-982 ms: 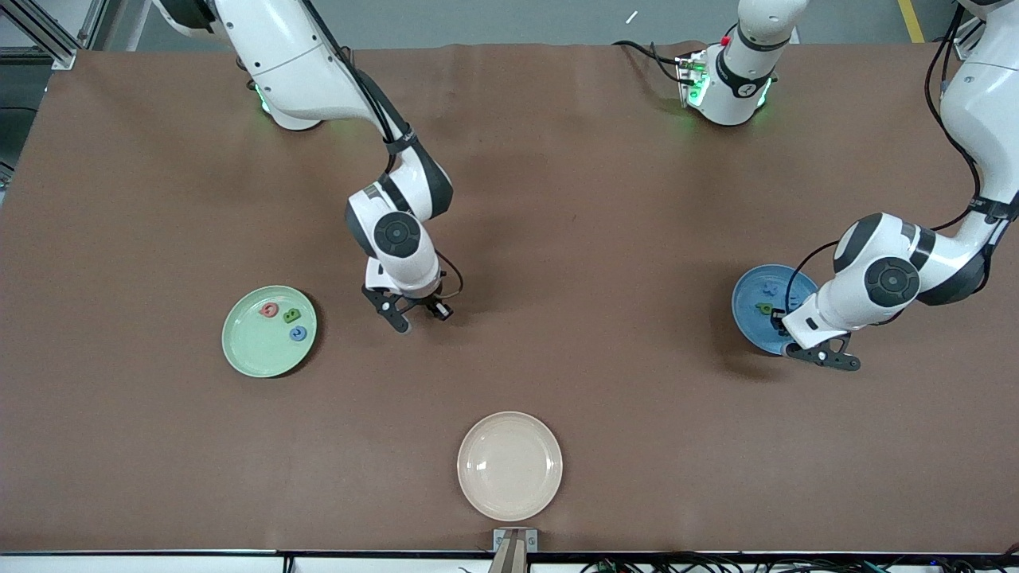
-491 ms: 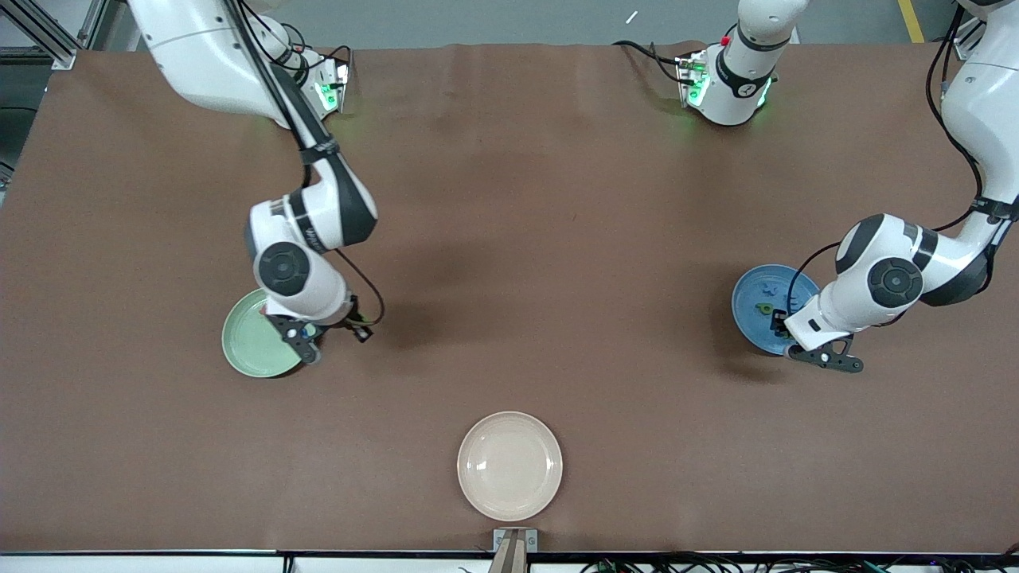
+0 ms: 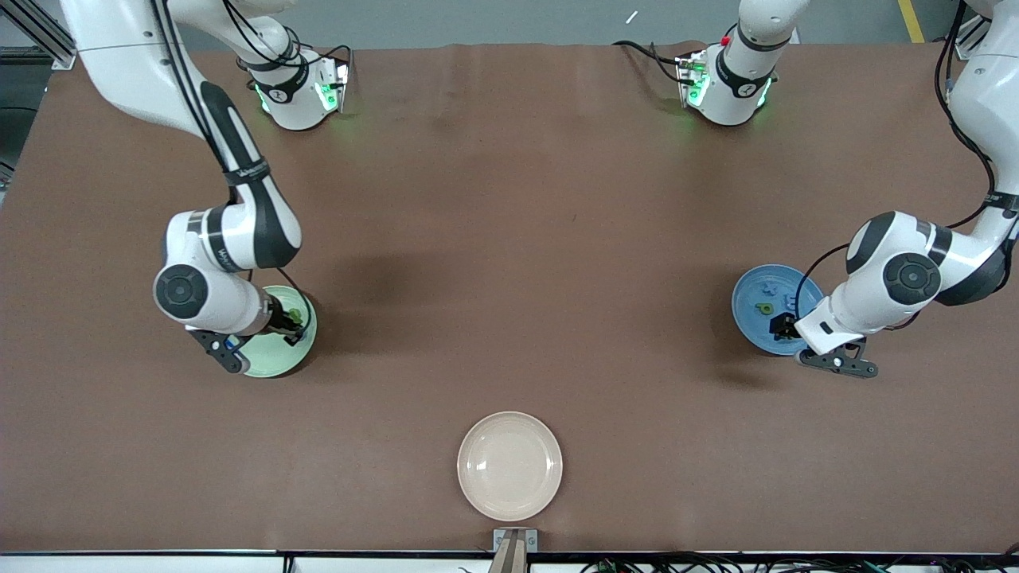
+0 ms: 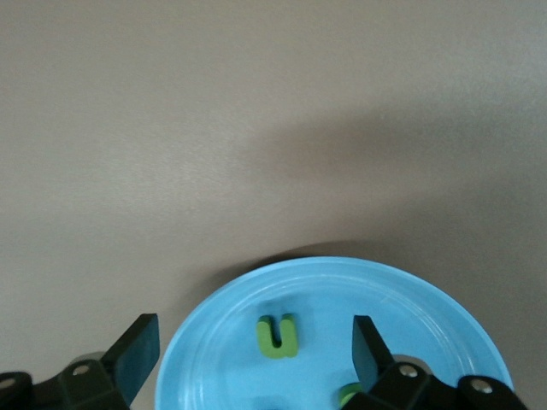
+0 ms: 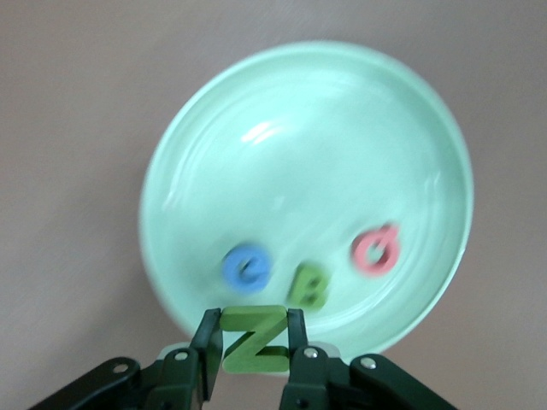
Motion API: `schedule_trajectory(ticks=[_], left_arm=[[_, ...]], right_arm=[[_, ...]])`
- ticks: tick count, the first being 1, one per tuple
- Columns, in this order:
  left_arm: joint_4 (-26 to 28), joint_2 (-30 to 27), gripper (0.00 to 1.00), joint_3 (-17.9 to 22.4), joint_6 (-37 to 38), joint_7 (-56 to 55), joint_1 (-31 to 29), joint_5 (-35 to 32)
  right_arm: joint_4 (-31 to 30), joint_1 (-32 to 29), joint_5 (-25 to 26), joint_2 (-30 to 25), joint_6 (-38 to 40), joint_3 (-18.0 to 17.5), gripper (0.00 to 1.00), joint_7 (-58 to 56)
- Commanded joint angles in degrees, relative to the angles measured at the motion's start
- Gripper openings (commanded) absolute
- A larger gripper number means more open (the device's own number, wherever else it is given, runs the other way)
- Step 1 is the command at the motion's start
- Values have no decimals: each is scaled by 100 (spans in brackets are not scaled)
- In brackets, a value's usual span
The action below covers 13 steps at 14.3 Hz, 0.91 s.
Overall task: Sort upper and lower case letters into plates
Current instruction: 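Release the Z with the right gripper while the left gripper withdraws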
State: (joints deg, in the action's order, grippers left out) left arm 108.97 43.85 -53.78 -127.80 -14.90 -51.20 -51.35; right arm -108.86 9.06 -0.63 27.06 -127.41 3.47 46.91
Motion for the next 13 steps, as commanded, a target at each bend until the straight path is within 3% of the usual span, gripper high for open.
schedule_trajectory(ticks=[1,4,7,10,13], left_arm=[[45,-131,99,-63,62,-4,-75,81],[45,-140,99,-132,71,-39,-92,168],[-95,-131,99,-142,71,-31,-127,817],[-236,-333,99,-186,413,48,-22,977],[-491,-421,99,111,423,389,468,1976]], right_arm=[[-250,-396,10,-96,-362,-100,0,-445],[-250,-564,10,27,-626,-100,0,-613],[-250,-573,10,194,-803,-100,1,-613],[-250,-555,10,378,-846,-109,2,-578],[-250,-537,1,432,-864,-109,6,-552]])
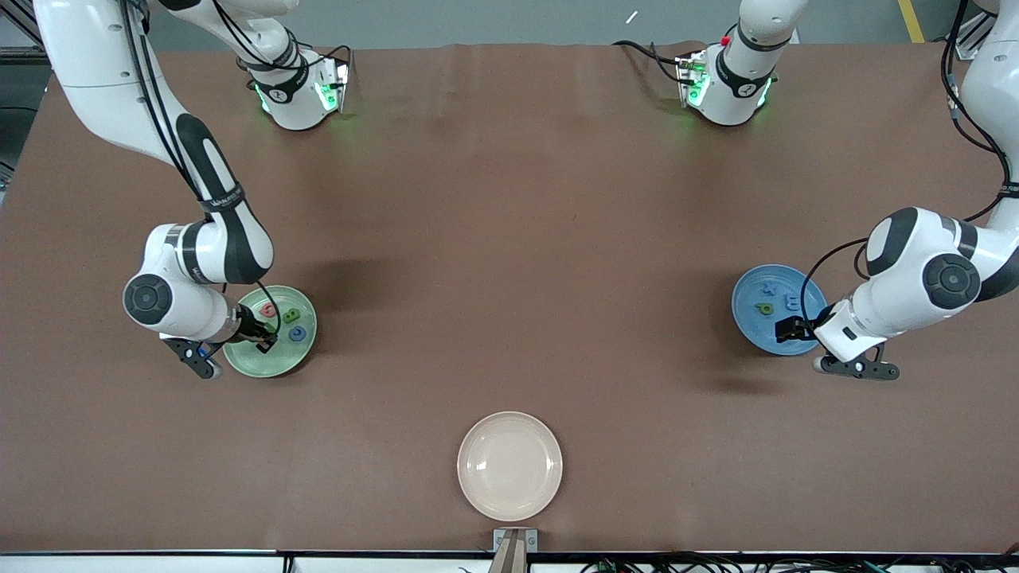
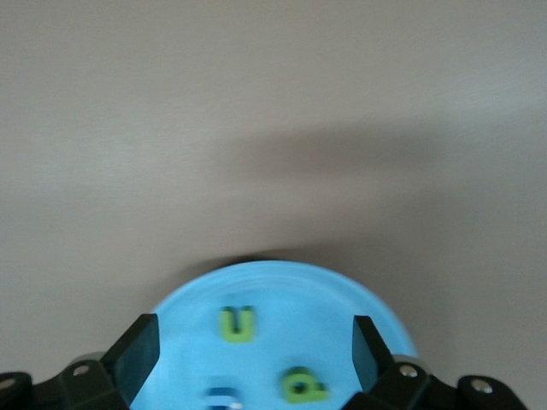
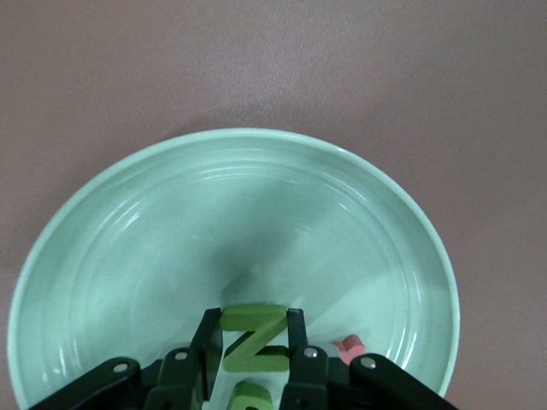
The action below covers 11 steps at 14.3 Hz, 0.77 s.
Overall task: Sort upper and lower case letters into plates
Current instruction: 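Release the Z with the right gripper while the left gripper withdraws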
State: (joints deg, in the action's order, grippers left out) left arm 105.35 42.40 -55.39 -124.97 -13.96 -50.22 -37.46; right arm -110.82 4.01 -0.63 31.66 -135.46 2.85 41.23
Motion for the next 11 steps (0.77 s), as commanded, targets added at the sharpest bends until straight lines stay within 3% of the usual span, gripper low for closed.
schedule_trajectory(ticks=[1,2,3,4,5,8,9,11], left_arm=[[-163,-537,99,692,148,541,764,956],[-251,-792,99,1340,149,831,1325,1525],[-260,-1073,99,1930,149,1103,1904,2044],[-260,-1268,99,2554,140,1306,2493,2502],[-260,-1400,99,3212,140,1413,3126,2933],[-252,-1647,99,4542,140,1449,4525,3892],[-243,-1726,99,4842,131,1449,4834,3973],[-243,-1823,99,4951,140,1361,4995,3957]], right_arm=[[-45,-32,1,-28,-51,-47,12,16],[-11,-32,10,-28,-8,-47,32,-1],[-2,-23,10,-37,10,-47,76,-19],[7,-23,10,-63,19,-47,100,-45],[51,-14,10,-115,89,-47,100,-54],[673,21,10,-239,1315,-74,100,-89],[989,56,10,-256,1799,-74,100,-176],[1420,65,10,-300,2591,-74,100,-745]])
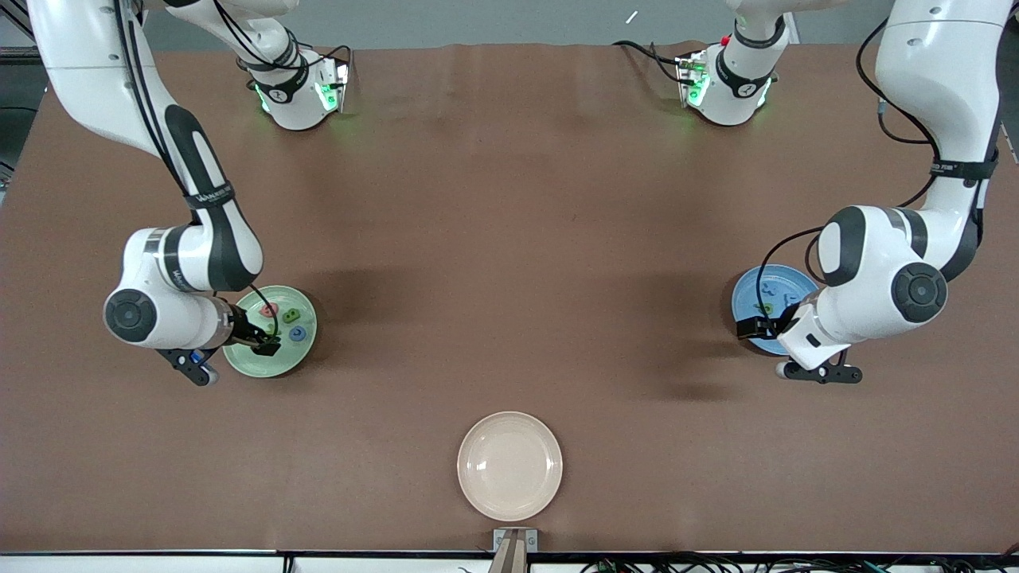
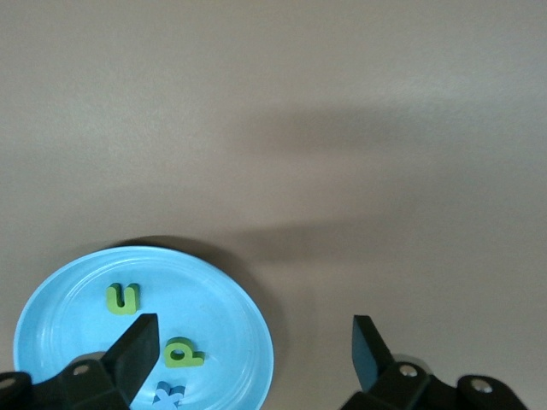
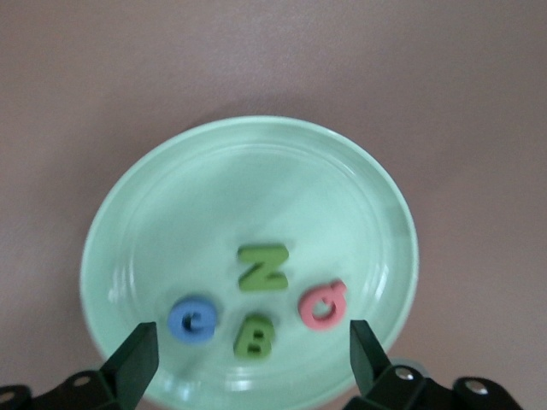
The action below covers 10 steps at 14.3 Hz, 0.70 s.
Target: Sort upper and lower case letters into plates
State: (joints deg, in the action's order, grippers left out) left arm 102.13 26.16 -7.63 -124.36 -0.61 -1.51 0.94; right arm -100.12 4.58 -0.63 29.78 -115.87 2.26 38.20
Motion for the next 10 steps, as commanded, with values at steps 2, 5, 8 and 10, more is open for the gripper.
schedule_trajectory(ticks=[2,5,8,10], left_arm=[[96,-321,99,174,78,122,142,186],[254,-751,99,148,165,61,64,240],[263,-1436,99,174,753,17,46,222],[237,-1823,99,157,1026,104,-199,213]], right_arm=[[458,-62,10,-331,1029,2,100,-1423],[502,-273,97,-630,1609,37,100,-2718],[669,-422,361,-920,2356,46,100,-3415],[1036,-484,361,-991,2935,46,100,-3573]])
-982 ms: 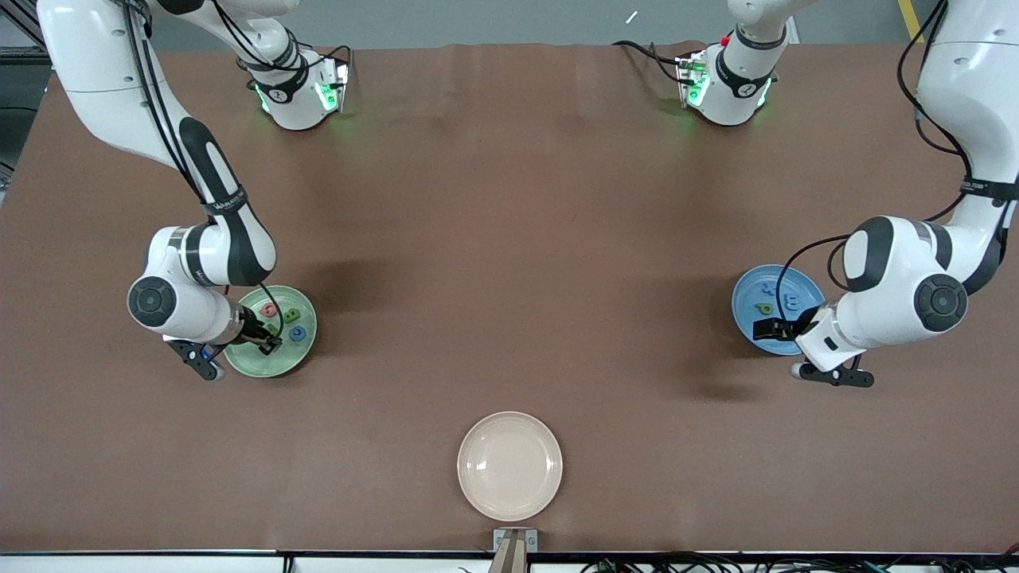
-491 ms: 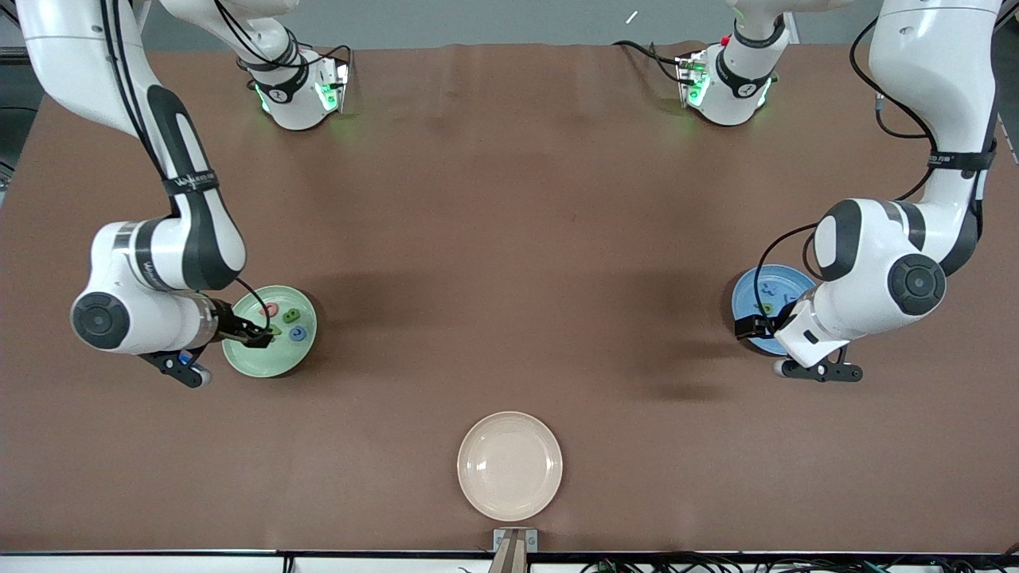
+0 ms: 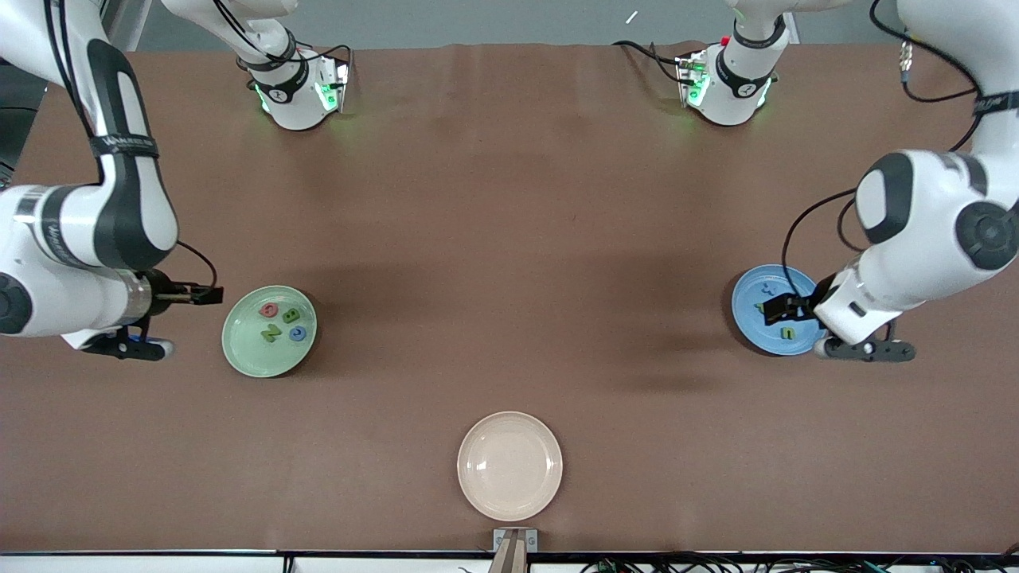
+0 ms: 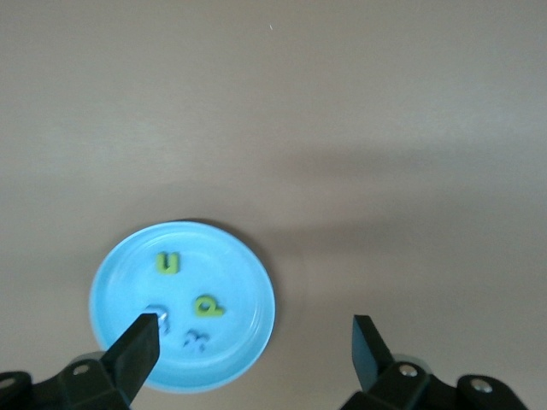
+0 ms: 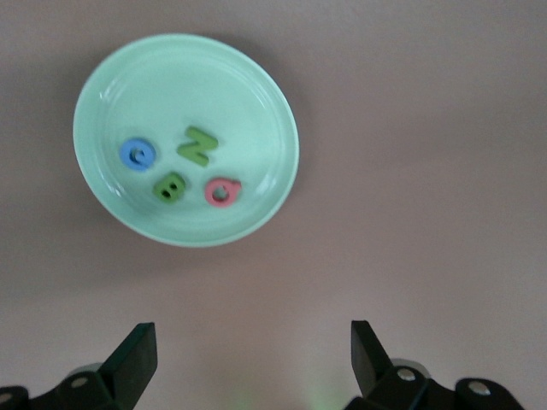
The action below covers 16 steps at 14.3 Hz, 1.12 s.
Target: Sort upper and lower case letters into plates
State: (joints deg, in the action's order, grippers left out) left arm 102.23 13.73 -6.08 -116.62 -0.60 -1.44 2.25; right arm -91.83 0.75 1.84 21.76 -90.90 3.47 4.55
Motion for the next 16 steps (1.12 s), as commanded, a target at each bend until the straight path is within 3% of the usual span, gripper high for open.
schedule_trajectory(ticks=[1,6,10,16], left_arm=[[218,-712,99,2,350,95,-216,83],[-1,-1337,99,55,973,121,-286,92],[-843,-1408,99,55,2097,217,-462,74],[-1591,-1461,99,55,2793,280,-612,74]], right_arm=[[444,-110,123,-190,720,-75,100,-218],[1342,-154,536,-155,1373,-75,100,-692],[1484,-303,493,-155,1364,-83,100,-675],[1957,-602,475,-128,1364,-101,100,-701]])
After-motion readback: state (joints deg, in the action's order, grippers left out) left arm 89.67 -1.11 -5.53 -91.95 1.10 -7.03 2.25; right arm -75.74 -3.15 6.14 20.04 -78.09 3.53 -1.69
